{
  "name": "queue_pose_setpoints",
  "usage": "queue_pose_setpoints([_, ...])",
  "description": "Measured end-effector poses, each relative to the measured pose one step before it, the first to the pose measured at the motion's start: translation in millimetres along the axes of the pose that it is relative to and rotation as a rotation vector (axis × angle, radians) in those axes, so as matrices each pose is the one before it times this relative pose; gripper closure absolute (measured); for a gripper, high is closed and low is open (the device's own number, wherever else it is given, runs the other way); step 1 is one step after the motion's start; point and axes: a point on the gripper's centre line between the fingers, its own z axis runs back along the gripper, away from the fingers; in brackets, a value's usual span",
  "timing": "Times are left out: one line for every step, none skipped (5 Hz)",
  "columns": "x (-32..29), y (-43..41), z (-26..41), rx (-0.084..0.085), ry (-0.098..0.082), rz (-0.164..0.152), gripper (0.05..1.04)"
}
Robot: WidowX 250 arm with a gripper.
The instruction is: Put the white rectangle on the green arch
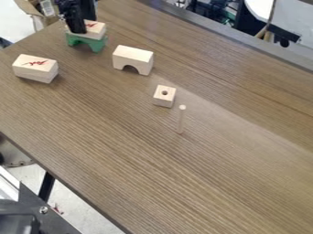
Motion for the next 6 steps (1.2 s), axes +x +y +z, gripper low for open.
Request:
queue_pose_setpoints([3.25, -4.02, -2.98, 0.0047, -0.009, 0.0021, 0.537])
queue_pose_setpoints([0.46, -3.1, 4.09, -0.0083, -0.0035, -0.0045, 0.537])
queue_pose_setpoints([1.0, -1.58, -4.14, 0.0102, 0.0033, -0.0026, 0.537])
queue_pose_setpoints([0.2, -1.25, 0.93, -0.0015, -0.0002, -0.0024, 0.537])
queue_pose_setpoints([0.58, 0.07, -4.47, 0.0131, 0.0041, -0.0005, 0.466])
queue_pose_setpoints([2.12, -0.72, 4.5, 0.0067, -0.0141, -0.0179, 0.167])
